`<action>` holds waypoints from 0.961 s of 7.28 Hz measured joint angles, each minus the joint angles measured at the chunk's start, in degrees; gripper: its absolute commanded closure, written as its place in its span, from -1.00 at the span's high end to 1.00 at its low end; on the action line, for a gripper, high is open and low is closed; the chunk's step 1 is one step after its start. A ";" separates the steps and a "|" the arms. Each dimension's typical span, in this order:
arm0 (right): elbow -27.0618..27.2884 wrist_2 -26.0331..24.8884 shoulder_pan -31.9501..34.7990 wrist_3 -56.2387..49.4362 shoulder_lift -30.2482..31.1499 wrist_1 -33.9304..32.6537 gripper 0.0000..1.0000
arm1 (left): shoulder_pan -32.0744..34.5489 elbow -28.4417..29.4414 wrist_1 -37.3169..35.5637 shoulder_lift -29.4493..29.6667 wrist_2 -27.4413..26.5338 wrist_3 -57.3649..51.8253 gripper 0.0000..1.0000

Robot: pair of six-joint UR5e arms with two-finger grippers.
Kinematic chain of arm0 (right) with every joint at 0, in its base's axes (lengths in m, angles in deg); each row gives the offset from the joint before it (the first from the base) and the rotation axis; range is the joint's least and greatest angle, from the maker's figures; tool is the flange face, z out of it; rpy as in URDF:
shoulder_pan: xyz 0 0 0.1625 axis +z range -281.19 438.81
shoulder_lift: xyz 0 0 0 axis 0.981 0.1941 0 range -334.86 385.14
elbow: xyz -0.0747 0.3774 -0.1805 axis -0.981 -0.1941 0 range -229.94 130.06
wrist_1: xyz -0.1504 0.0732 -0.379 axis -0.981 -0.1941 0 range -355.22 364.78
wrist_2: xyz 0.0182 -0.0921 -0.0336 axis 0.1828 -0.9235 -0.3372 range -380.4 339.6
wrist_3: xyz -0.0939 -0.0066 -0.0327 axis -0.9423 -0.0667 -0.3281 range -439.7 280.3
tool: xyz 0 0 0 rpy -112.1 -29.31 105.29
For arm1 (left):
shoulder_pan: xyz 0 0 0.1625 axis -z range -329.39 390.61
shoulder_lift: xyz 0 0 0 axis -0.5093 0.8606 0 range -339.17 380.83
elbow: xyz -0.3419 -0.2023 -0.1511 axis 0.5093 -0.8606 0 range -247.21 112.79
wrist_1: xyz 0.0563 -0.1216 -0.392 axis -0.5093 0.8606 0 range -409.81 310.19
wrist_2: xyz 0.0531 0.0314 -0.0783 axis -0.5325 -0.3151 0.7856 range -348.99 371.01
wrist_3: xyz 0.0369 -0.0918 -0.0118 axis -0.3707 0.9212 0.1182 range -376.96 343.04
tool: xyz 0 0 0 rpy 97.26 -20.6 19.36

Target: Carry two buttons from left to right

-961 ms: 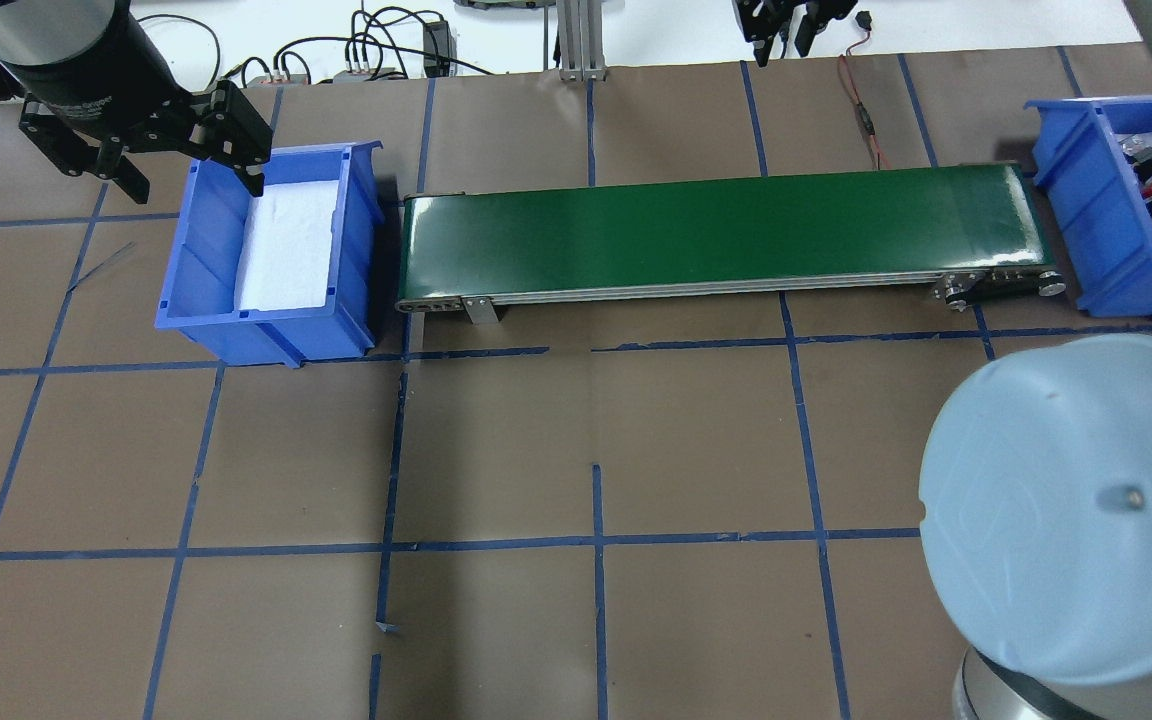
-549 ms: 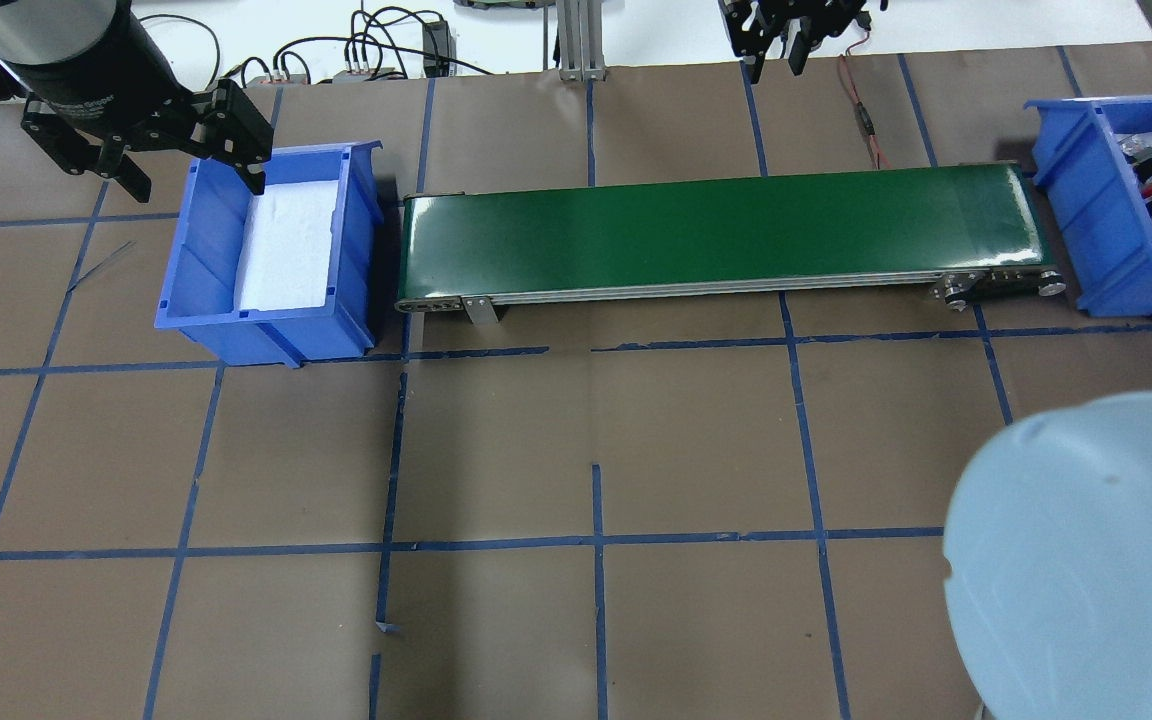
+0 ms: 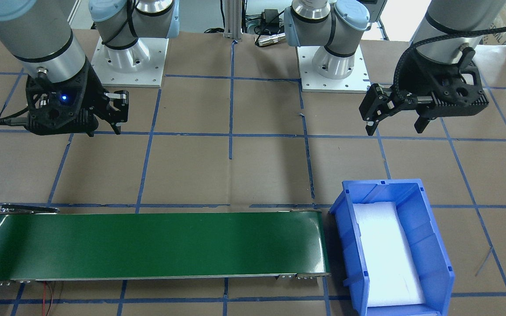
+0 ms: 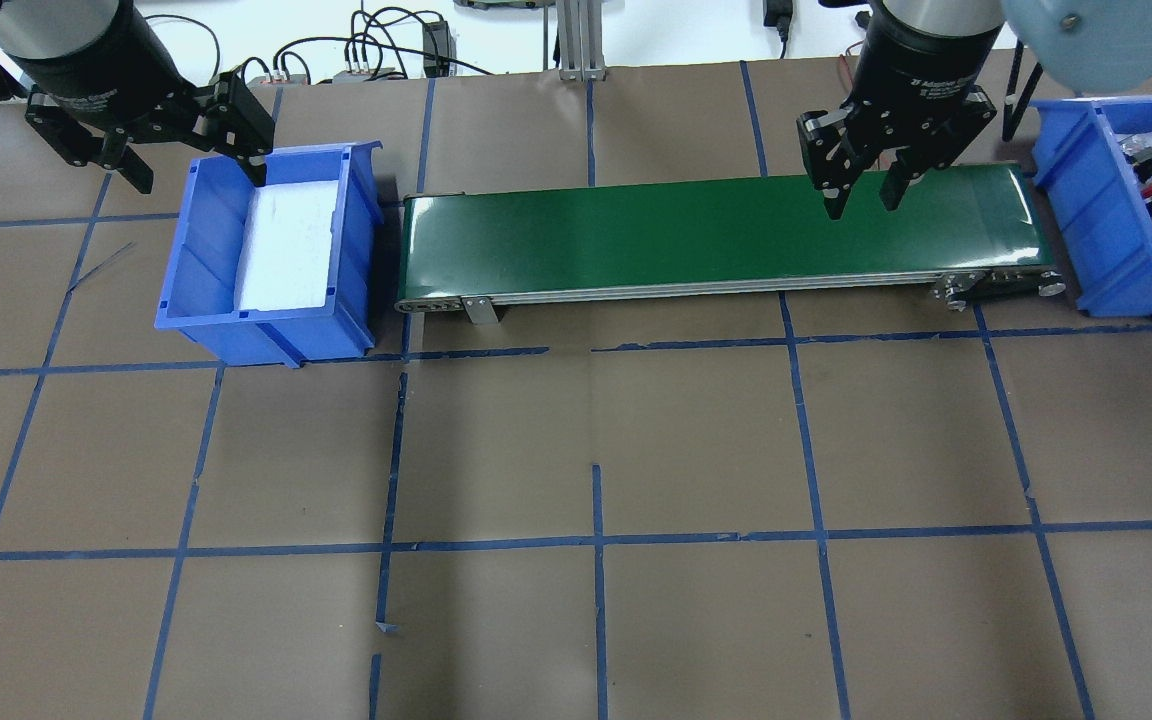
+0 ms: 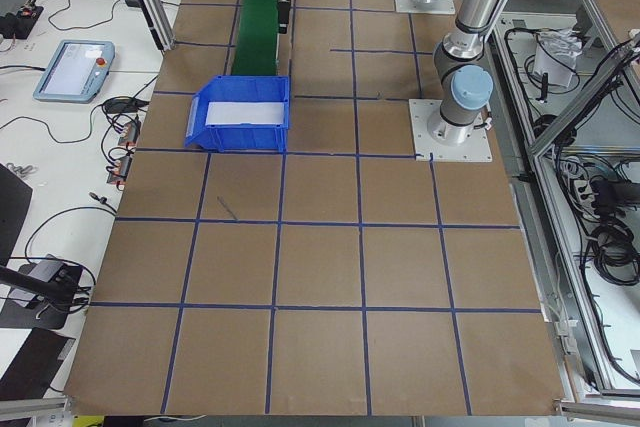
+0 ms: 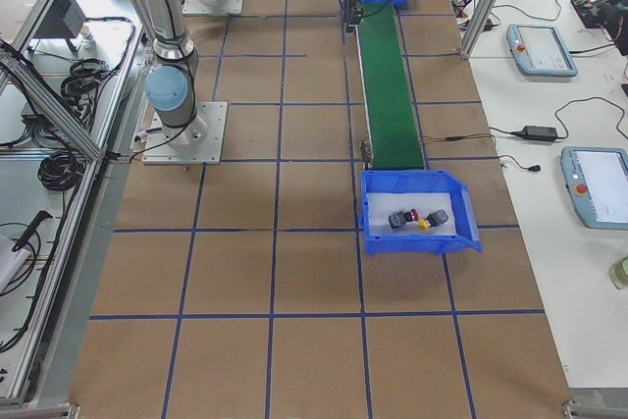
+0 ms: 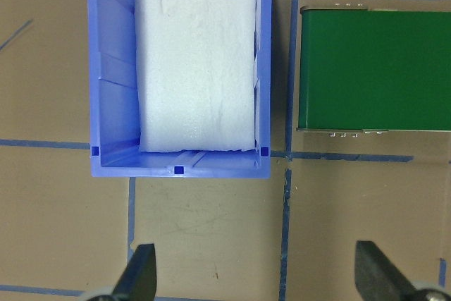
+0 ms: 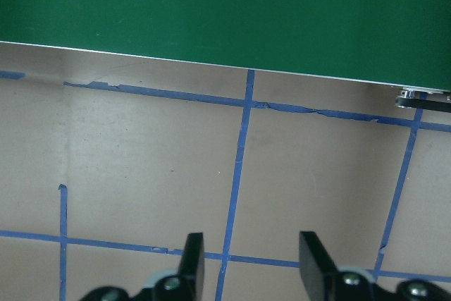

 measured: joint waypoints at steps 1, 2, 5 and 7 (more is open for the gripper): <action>0.03 0.06 -0.24 -0.17 0.76 0.94 1.00 | 0.02 -0.01 -0.37 0.20 0.15 -0.05 1.00; 0.03 0.13 -0.36 -0.16 1.23 2.11 1.00 | 0.11 -0.44 -0.71 0.16 0.18 -0.16 1.00; 0.10 0.10 -0.71 -0.33 2.67 1.92 1.00 | 0.48 -1.17 -0.91 0.26 0.00 -0.18 1.00; 0.43 0.01 -1.23 -0.28 2.96 -0.31 1.00 | 0.62 -1.24 -0.91 0.34 -0.07 -0.17 1.00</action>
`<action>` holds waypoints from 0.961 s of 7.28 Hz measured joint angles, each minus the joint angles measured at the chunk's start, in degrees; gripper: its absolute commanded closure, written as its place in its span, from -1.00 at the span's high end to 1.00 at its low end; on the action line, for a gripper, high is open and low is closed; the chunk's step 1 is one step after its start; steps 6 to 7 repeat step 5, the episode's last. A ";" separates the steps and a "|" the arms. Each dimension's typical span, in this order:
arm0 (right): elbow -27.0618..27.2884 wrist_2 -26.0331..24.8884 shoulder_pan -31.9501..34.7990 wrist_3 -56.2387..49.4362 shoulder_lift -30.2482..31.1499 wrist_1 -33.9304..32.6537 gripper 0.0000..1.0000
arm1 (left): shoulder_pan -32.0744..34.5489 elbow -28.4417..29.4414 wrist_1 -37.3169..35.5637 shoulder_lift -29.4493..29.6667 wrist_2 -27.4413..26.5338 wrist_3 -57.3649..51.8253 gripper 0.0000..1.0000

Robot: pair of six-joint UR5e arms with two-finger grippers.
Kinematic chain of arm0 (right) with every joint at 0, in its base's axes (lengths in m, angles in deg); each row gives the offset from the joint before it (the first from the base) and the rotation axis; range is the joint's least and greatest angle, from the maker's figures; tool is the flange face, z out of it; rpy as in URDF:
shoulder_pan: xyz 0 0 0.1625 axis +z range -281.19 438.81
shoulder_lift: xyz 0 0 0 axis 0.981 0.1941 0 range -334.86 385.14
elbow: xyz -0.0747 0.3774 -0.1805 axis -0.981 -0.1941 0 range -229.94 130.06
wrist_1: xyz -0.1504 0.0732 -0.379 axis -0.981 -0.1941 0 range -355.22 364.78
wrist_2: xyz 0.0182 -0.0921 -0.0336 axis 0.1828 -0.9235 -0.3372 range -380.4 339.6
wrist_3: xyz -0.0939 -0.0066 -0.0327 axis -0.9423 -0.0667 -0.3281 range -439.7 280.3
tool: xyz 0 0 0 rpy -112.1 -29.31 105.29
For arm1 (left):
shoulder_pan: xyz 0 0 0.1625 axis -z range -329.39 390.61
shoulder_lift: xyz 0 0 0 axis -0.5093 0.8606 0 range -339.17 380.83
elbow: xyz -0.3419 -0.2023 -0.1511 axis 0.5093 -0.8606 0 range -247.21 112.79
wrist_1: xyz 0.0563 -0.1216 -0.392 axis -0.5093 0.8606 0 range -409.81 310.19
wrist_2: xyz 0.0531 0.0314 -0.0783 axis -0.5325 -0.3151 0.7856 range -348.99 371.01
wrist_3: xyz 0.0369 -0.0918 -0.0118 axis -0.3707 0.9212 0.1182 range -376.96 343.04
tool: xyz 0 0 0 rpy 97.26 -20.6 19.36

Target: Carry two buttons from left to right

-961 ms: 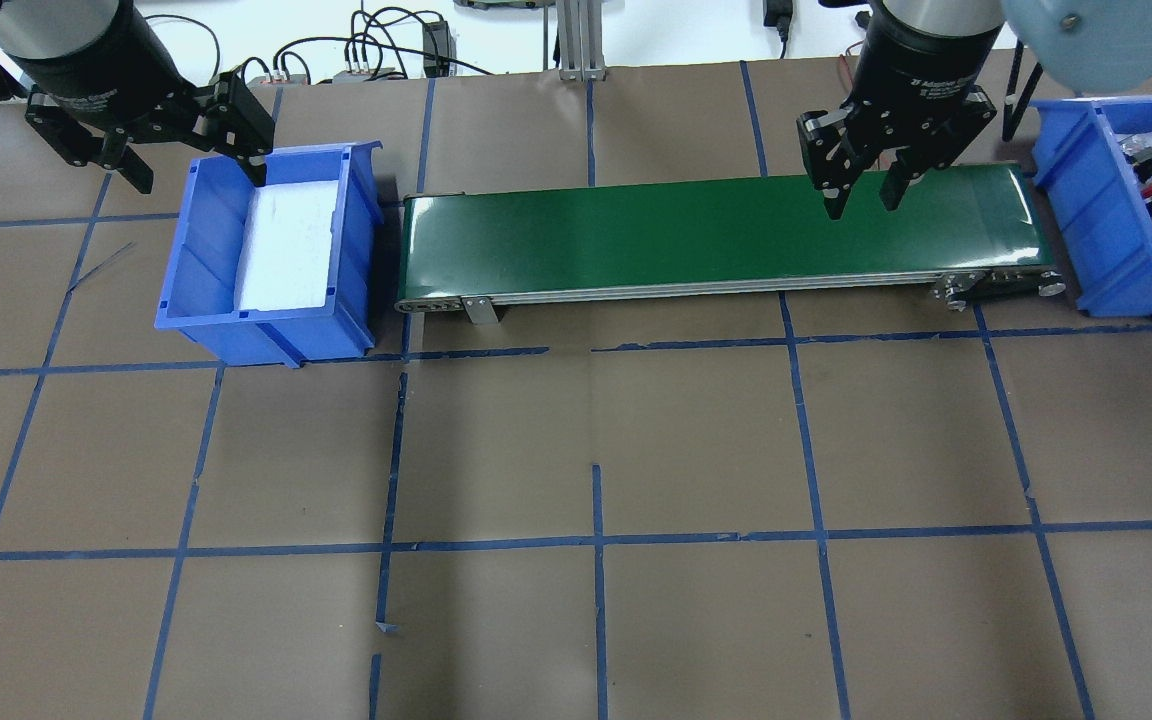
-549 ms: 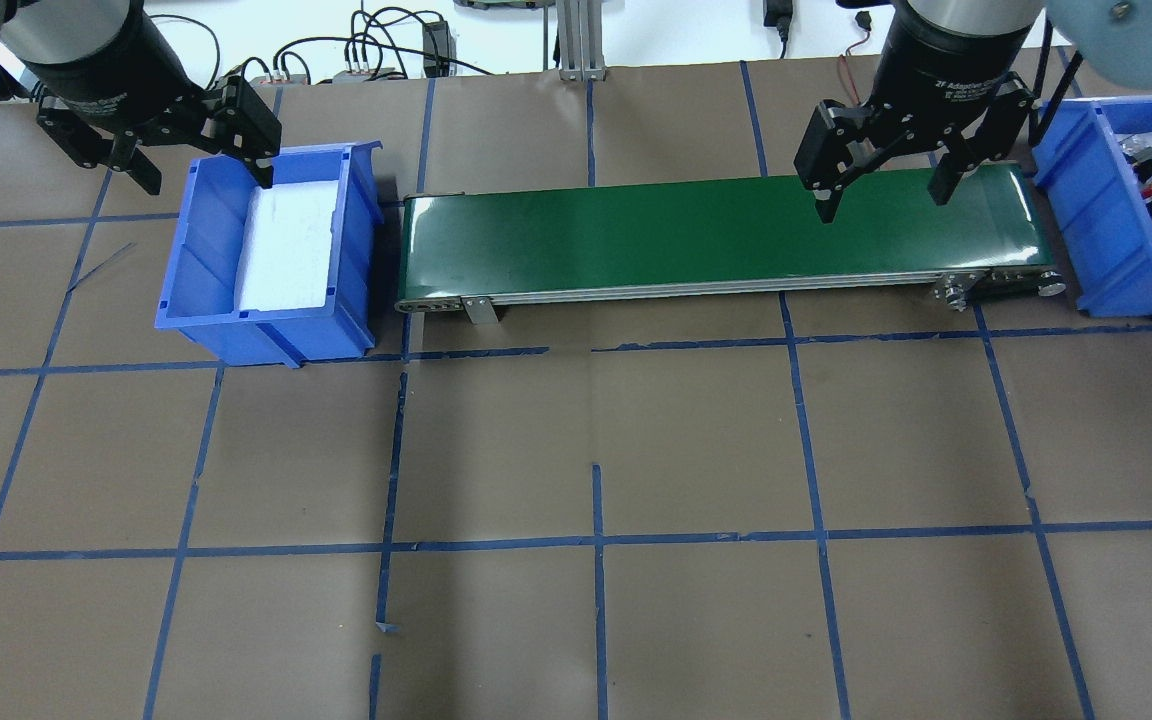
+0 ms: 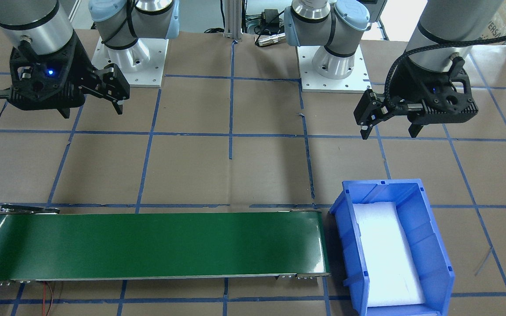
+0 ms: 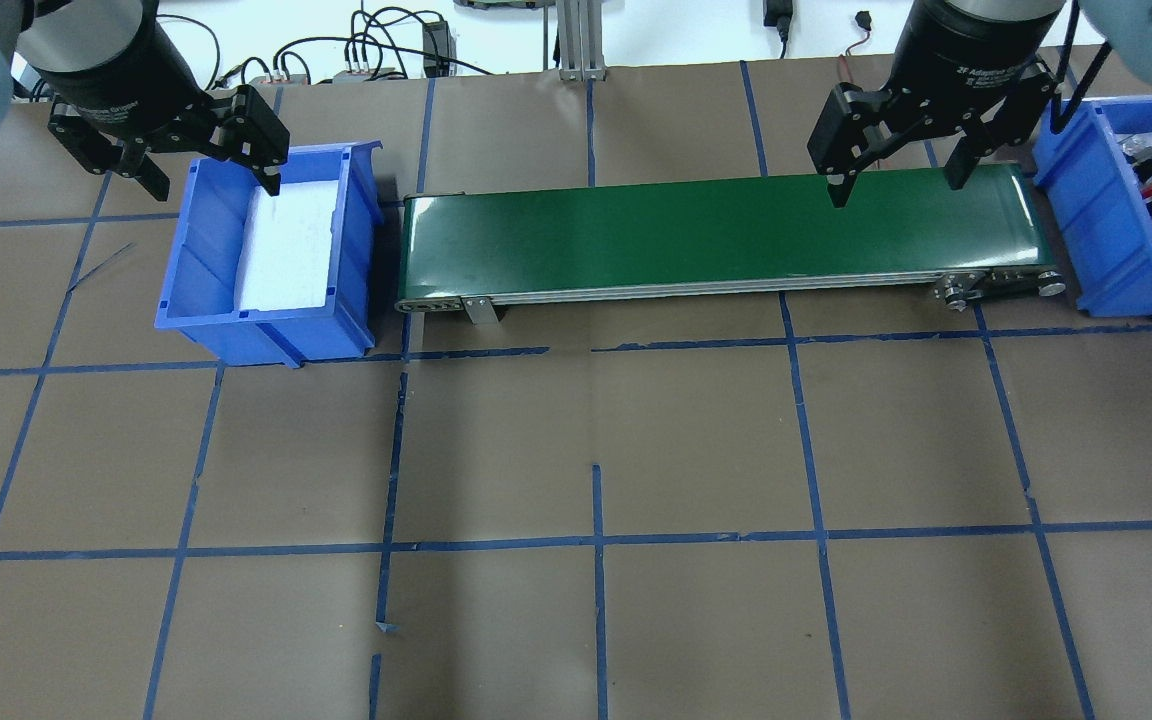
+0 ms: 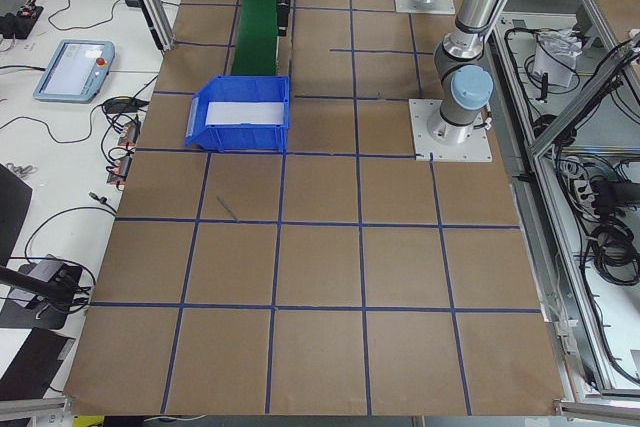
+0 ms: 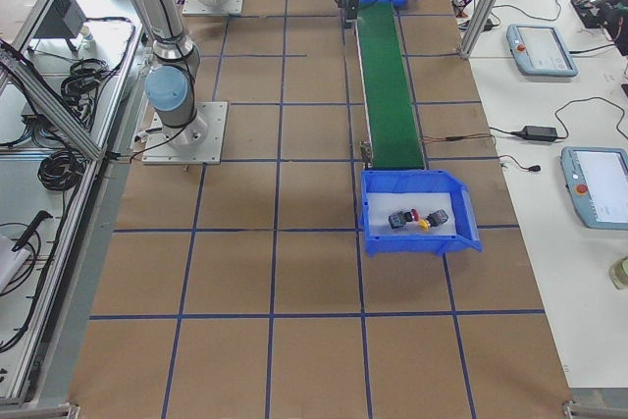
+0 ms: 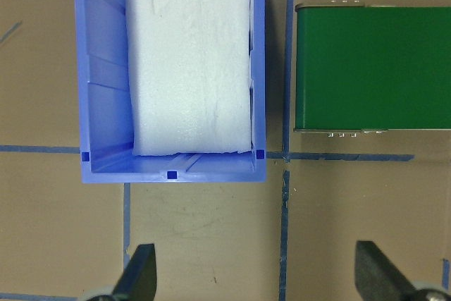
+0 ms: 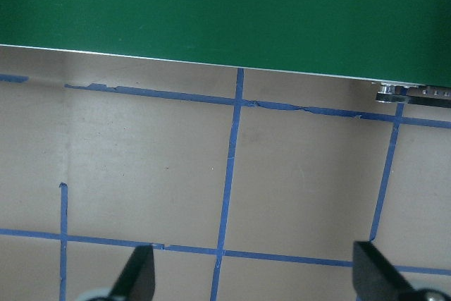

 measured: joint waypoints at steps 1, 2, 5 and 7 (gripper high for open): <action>0.32 -0.12 -0.10 -0.02 0.12 -0.65 1.00 | 0.01 0.03 -0.04 0.07 0.01 0.00 1.00; 0.51 -0.19 -0.13 -0.06 0.29 -0.76 1.00 | -0.04 0.14 -0.14 0.14 0.09 -0.01 1.00; 0.61 -0.22 -0.05 -0.04 0.50 -0.97 1.00 | -0.13 0.13 -0.31 0.20 0.20 -0.08 1.00; 0.61 -0.22 -0.05 -0.04 0.50 -0.97 1.00 | -0.13 0.13 -0.31 0.20 0.20 -0.08 1.00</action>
